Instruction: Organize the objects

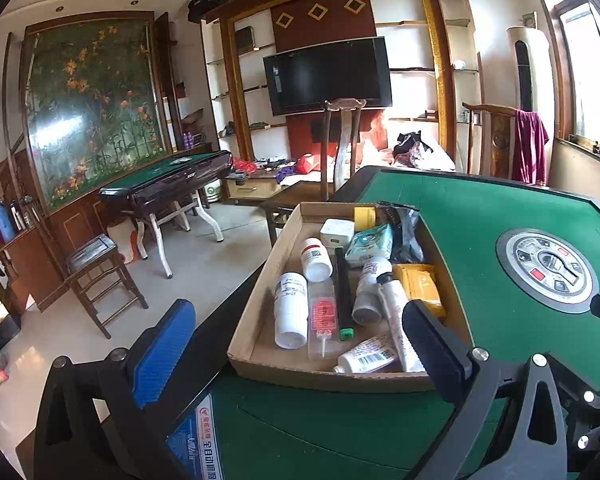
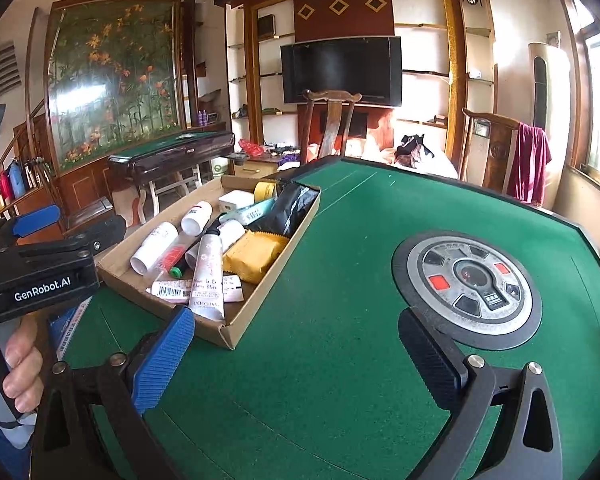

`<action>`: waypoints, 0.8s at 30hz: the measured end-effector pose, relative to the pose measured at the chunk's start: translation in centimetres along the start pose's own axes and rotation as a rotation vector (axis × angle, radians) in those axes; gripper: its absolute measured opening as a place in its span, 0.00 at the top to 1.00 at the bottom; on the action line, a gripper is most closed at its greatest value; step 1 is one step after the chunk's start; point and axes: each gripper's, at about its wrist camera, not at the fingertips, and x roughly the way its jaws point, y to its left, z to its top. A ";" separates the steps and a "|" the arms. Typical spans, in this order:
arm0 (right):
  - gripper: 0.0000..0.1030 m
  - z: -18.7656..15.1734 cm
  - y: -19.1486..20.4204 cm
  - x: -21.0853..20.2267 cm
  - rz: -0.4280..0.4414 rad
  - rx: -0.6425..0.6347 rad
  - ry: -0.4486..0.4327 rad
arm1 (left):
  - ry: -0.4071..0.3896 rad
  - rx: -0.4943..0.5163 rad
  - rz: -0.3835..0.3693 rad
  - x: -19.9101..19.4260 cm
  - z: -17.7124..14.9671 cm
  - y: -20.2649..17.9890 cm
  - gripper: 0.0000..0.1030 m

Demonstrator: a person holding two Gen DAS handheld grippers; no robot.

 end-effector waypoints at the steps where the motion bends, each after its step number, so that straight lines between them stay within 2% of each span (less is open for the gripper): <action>1: 0.00 0.0 0.0 0.0 0.004 0.002 0.003 | 0.003 -0.005 0.001 0.1 0.0 0.1 0.00; 11: 0.00 -0.1 0.2 0.2 0.017 -0.004 0.007 | 0.002 -0.014 0.037 0.3 -0.3 0.3 0.00; 24: 0.00 -0.1 0.2 0.4 0.024 0.001 0.015 | 0.016 -0.017 0.038 0.6 -0.4 0.4 0.00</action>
